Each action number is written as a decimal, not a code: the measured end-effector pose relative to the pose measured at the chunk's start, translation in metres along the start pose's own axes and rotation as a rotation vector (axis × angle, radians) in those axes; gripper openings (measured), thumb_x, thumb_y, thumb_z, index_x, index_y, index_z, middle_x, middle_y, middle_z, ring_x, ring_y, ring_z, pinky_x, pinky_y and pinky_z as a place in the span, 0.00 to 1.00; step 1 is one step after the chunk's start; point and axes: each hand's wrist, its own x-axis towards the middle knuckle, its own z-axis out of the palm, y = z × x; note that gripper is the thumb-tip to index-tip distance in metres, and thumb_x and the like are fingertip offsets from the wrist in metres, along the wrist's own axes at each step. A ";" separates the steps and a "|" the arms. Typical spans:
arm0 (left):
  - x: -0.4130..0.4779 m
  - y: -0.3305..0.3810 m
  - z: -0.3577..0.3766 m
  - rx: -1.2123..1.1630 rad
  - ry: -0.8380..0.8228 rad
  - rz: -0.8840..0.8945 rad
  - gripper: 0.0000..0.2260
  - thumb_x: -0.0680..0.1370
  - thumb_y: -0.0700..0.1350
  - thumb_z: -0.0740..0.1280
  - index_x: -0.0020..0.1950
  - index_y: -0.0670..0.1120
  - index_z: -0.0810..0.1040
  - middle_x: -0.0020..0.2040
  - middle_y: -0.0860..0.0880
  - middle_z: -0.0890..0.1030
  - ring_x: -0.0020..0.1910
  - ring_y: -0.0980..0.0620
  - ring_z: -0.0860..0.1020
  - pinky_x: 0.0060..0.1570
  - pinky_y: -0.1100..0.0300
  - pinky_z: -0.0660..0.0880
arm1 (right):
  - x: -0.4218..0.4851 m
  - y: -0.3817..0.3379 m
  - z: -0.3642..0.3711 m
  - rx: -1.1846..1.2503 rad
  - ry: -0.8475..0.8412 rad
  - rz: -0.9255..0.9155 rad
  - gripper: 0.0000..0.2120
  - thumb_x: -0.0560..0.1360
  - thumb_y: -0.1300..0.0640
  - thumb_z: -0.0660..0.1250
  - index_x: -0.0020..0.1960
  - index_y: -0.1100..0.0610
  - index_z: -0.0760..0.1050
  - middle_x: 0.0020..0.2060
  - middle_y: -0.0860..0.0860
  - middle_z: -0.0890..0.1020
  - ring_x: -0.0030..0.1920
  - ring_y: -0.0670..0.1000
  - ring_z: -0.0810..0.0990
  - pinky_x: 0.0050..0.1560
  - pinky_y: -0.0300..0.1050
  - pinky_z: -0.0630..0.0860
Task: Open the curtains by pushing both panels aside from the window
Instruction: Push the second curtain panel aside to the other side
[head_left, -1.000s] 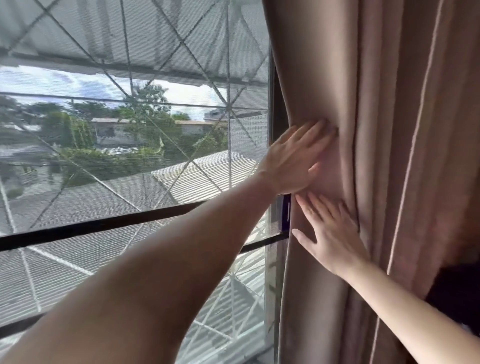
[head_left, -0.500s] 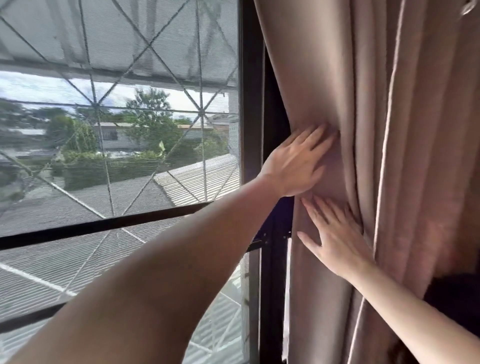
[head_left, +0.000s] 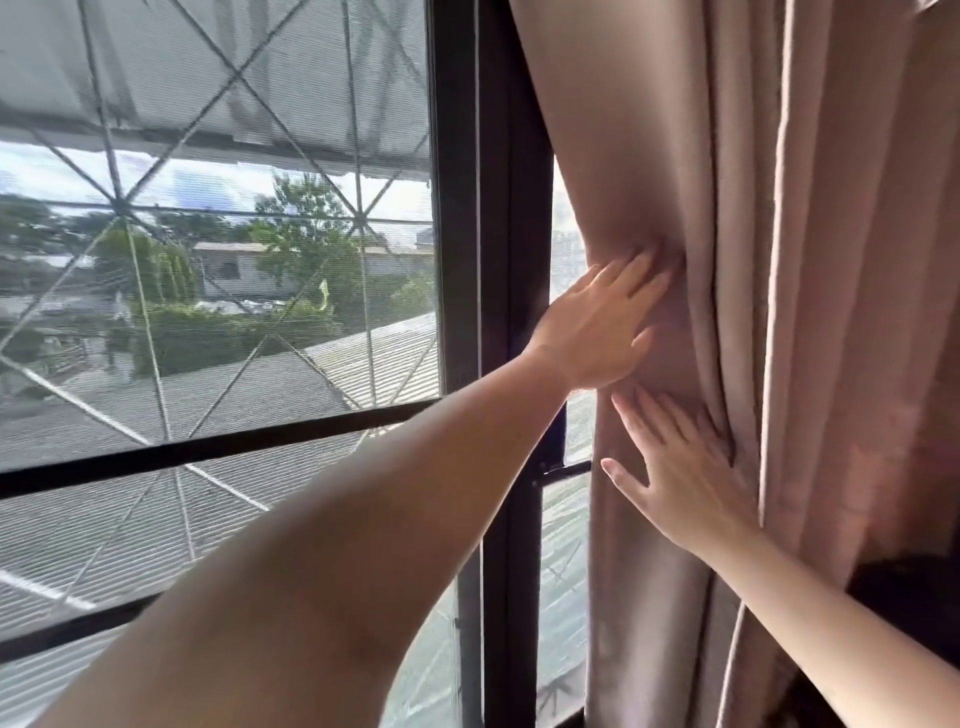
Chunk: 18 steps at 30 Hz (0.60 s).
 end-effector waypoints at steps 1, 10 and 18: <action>0.002 0.001 0.002 -0.010 0.003 -0.004 0.29 0.83 0.55 0.61 0.83 0.47 0.64 0.83 0.44 0.62 0.81 0.43 0.62 0.80 0.50 0.59 | 0.001 0.003 0.001 -0.001 0.000 0.000 0.38 0.79 0.33 0.54 0.85 0.48 0.52 0.81 0.52 0.66 0.81 0.56 0.61 0.78 0.60 0.59; 0.021 0.011 0.022 -0.057 0.011 -0.017 0.28 0.83 0.53 0.62 0.83 0.49 0.65 0.84 0.44 0.60 0.82 0.43 0.61 0.81 0.48 0.59 | 0.008 0.028 0.008 -0.025 -0.013 0.010 0.38 0.80 0.34 0.55 0.85 0.49 0.55 0.80 0.55 0.67 0.80 0.58 0.62 0.79 0.63 0.60; 0.022 0.016 0.029 -0.060 0.045 -0.013 0.26 0.83 0.54 0.63 0.81 0.49 0.68 0.83 0.43 0.62 0.82 0.42 0.62 0.81 0.48 0.59 | 0.003 0.033 0.007 -0.044 -0.013 0.020 0.38 0.80 0.35 0.58 0.84 0.50 0.57 0.80 0.55 0.68 0.81 0.56 0.61 0.79 0.63 0.57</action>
